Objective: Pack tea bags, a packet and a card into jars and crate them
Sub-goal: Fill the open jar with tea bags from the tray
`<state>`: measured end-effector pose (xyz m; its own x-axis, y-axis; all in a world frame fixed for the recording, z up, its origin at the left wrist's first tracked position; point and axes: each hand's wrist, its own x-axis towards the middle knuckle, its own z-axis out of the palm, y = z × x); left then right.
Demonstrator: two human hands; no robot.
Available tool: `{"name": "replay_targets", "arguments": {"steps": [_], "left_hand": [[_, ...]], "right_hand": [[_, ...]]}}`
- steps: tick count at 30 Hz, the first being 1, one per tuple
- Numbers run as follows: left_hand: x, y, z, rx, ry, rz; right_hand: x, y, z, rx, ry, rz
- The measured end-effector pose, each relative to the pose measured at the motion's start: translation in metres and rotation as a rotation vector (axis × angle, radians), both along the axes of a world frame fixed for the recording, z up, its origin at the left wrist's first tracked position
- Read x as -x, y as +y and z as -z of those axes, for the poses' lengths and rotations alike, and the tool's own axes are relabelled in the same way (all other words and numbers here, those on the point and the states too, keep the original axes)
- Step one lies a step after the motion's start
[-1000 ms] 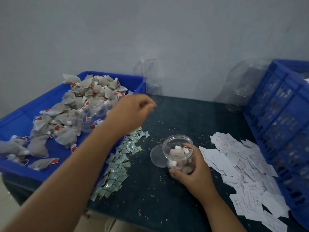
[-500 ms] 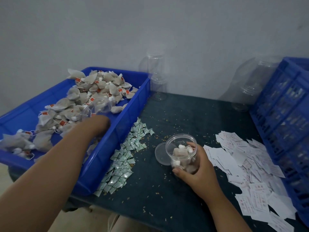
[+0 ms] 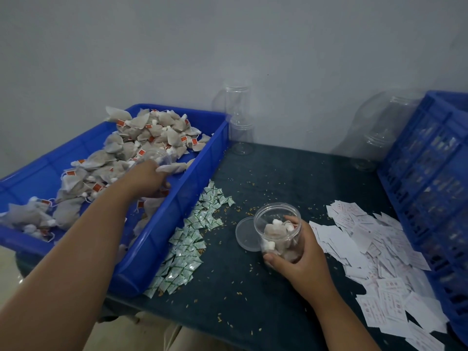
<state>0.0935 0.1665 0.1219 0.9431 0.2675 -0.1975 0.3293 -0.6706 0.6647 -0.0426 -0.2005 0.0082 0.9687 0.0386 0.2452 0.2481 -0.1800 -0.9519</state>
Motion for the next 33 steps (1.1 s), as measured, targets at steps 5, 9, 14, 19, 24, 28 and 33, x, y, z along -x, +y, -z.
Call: {"name": "replay_targets", "arguments": {"steps": [5,9,14,19,24,28,33], "left_hand": [[0.016,-0.004,-0.013,-0.410,0.352,0.275],[0.028,-0.001,-0.008,-0.595,0.520,0.451],[0.036,-0.006,-0.004,-0.717,0.400,0.509],[0.028,-0.003,-0.020,-0.253,0.111,0.210],[0.037,-0.013,-0.036,-0.122,-0.099,0.152],[0.044,-0.023,-0.060,-0.104,-0.259,0.141],[0.052,-0.040,-0.087,-0.053,-0.376,0.154]], "right_hand": [[-0.001,-0.001,0.001,0.000,-0.001,-0.004],[-0.002,-0.001,0.000,0.011,-0.002,-0.001],[-0.002,-0.001,0.000,0.015,0.005,-0.004],[-0.001,-0.001,-0.001,0.017,0.004,-0.001],[-0.001,0.000,-0.002,0.021,-0.002,0.003],[-0.001,0.000,-0.001,0.025,-0.002,0.000],[-0.001,0.000,-0.001,0.023,-0.005,-0.002]]}}
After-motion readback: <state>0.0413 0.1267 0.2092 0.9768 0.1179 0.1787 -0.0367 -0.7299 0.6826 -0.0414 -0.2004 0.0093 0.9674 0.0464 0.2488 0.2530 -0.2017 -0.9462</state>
